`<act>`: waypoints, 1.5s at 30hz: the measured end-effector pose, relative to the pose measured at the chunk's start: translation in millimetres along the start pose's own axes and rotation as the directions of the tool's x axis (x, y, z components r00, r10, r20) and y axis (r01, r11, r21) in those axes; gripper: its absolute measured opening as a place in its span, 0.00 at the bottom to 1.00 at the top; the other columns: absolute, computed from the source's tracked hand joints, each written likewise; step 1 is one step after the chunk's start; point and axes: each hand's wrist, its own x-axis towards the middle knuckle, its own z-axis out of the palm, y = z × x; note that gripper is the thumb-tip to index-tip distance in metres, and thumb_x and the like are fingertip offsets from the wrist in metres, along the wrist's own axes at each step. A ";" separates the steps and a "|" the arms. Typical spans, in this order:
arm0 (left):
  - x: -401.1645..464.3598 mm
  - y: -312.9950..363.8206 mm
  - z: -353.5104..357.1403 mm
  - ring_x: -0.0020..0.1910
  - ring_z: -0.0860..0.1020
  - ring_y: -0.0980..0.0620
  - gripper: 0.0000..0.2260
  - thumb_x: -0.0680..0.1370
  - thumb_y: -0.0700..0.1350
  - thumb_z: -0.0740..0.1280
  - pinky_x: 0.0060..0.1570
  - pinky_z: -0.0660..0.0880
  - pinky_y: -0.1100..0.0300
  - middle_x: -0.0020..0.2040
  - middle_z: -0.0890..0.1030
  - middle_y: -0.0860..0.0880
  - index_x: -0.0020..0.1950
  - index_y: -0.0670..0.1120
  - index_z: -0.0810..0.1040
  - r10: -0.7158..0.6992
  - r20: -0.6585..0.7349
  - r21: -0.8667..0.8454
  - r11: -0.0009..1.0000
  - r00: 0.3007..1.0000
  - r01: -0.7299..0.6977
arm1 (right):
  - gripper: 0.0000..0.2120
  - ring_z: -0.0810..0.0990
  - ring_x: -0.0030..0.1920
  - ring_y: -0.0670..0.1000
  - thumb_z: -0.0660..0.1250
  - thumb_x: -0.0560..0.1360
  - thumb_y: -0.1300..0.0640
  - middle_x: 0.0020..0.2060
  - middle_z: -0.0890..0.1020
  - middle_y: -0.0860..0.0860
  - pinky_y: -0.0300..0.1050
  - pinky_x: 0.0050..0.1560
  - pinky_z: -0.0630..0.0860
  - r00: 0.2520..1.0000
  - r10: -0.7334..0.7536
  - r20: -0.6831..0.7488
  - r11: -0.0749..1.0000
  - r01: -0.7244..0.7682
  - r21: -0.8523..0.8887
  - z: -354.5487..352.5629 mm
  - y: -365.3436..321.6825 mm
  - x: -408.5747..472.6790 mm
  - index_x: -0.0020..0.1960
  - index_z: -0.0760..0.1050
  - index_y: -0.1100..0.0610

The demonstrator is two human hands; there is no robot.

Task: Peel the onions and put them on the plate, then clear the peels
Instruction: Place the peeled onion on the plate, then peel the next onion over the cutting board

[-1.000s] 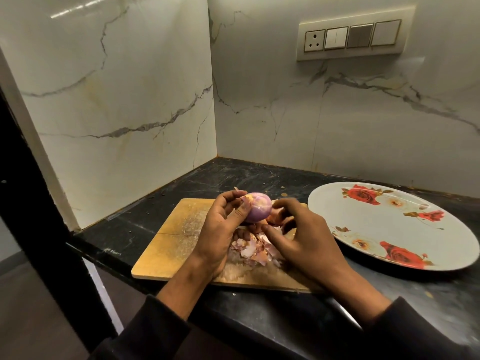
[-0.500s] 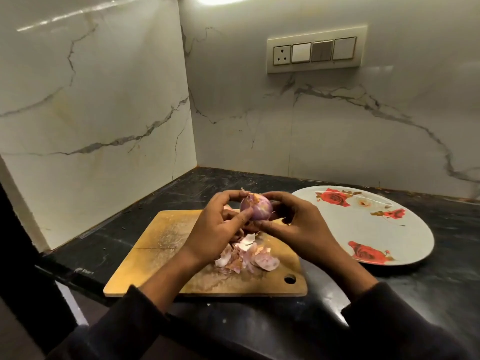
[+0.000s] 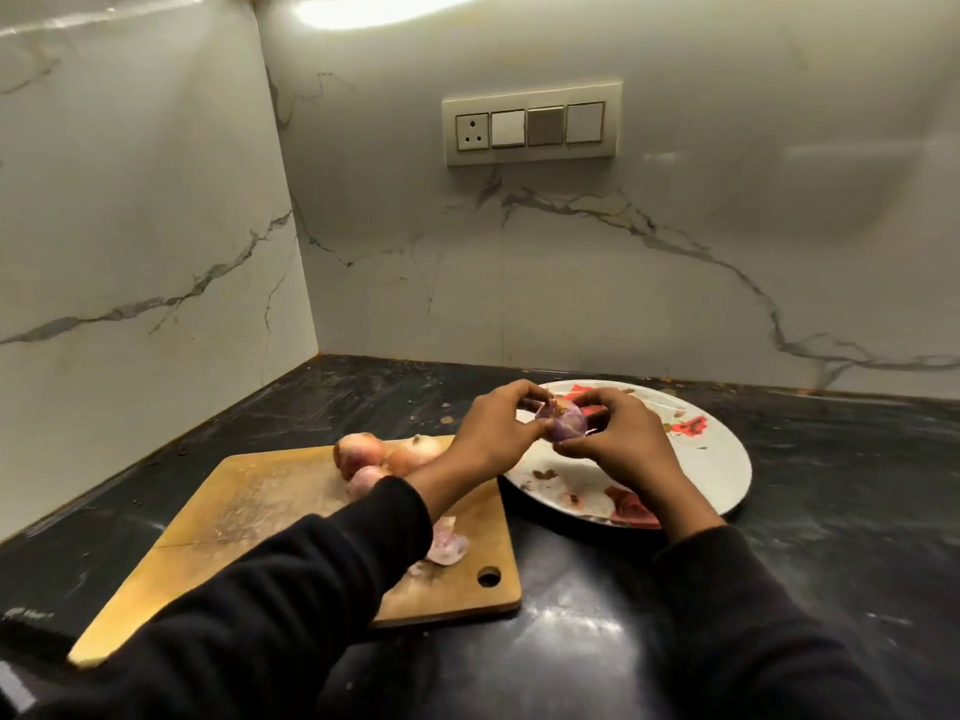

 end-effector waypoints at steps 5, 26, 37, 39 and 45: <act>17.3 -4.5 22.3 0.53 0.82 0.57 0.10 0.77 0.43 0.73 0.58 0.78 0.54 0.52 0.85 0.51 0.58 0.48 0.82 -0.036 0.044 0.027 0.999 0.998 0.035 | 0.30 0.83 0.51 0.50 0.85 0.61 0.53 0.53 0.85 0.48 0.46 0.52 0.79 0.996 0.084 -0.006 0.995 -0.084 -0.060 -3.6 13.6 4.2 0.61 0.79 0.50; 12.8 -4.5 23.1 0.51 0.81 0.57 0.15 0.76 0.50 0.74 0.50 0.80 0.59 0.52 0.84 0.52 0.61 0.48 0.79 -0.017 0.078 0.035 0.999 0.997 0.014 | 0.35 0.80 0.59 0.55 0.82 0.66 0.54 0.62 0.81 0.54 0.54 0.63 0.77 0.977 0.201 0.071 0.975 -0.192 -0.114 -10.0 6.0 5.2 0.69 0.73 0.52; -44.4 5.7 -46.3 0.39 0.80 0.49 0.12 0.83 0.51 0.63 0.44 0.78 0.42 0.37 0.80 0.49 0.45 0.46 0.78 0.090 -0.109 -0.008 0.996 0.990 -0.091 | 0.19 0.79 0.62 0.49 0.74 0.76 0.49 0.61 0.82 0.49 0.44 0.60 0.74 0.984 -0.175 0.017 0.977 0.175 -0.122 9.1 -50.7 -23.0 0.65 0.78 0.52; -60.3 1.8 -63.4 0.34 0.76 0.51 0.14 0.84 0.50 0.61 0.40 0.76 0.42 0.33 0.77 0.50 0.41 0.47 0.76 0.100 -0.120 0.013 0.995 0.988 -0.099 | 0.15 0.80 0.57 0.46 0.73 0.76 0.50 0.56 0.84 0.48 0.43 0.58 0.77 0.969 -0.247 0.011 0.965 0.247 -0.086 20.2 -60.6 -32.6 0.61 0.81 0.52; -104.1 -26.5 -102.1 0.31 0.78 0.55 0.16 0.82 0.53 0.63 0.34 0.75 0.49 0.30 0.78 0.53 0.37 0.49 0.79 0.078 -0.131 0.134 0.989 0.988 -0.061 | 0.08 0.81 0.47 0.44 0.73 0.77 0.54 0.48 0.86 0.47 0.42 0.52 0.80 0.905 -0.420 0.072 0.905 0.424 -0.044 59.7 -79.5 -59.1 0.55 0.84 0.53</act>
